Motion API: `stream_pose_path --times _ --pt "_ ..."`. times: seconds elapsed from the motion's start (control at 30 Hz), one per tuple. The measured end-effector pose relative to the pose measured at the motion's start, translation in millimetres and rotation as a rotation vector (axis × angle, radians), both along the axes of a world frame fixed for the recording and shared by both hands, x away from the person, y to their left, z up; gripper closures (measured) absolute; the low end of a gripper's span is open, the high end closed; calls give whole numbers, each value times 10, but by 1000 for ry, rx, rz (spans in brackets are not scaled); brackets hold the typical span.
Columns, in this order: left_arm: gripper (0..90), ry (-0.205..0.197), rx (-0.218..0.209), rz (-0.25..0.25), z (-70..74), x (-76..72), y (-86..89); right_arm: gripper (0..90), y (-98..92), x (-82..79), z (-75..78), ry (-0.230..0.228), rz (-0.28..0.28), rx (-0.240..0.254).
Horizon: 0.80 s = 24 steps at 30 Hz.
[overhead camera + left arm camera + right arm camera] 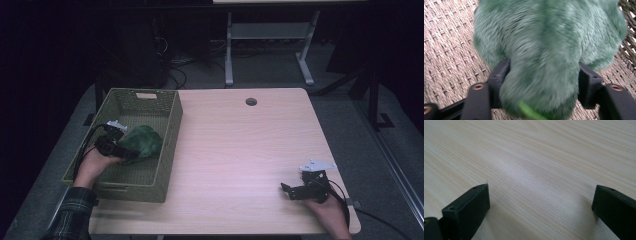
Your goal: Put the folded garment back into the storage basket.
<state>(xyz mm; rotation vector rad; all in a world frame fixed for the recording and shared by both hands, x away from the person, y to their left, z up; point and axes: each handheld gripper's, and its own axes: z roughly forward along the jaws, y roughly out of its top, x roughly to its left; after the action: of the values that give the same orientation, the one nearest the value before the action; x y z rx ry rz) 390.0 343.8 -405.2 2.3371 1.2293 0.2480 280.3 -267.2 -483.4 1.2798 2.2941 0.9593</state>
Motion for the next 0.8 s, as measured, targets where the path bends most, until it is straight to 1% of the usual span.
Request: stream_pose_path --times 0.13,0.2,0.3,0.43,0.53,0.6,0.67,0.77,0.8 --pt "262 -15 7 8 12 -16 0 12 0 0 0 0 0 0" --pt "235 -28 17 -1 32 -26 10 12 0 0 0 -1 1 0" --pt "203 -50 15 8 87 -53 25 12 -1 0 0 0 1 0" --pt "185 -78 13 7 204 -88 40 12 -1 1 0 -1 1 -1" --pt "179 -99 5 0 306 -110 19 12 -1 0 0 -1 1 0" --pt "175 -117 8 -5 386 -127 -6 12 0 0 0 -1 1 0" --pt "174 -137 -9 -5 457 -141 -42 12 0 0 0 -1 1 0" --pt "173 -160 -31 -20 558 -158 -130 12 0 0 0 0 0 0" --pt "173 -163 -31 -26 579 -162 -155 12 0 0 0 0 0 0"
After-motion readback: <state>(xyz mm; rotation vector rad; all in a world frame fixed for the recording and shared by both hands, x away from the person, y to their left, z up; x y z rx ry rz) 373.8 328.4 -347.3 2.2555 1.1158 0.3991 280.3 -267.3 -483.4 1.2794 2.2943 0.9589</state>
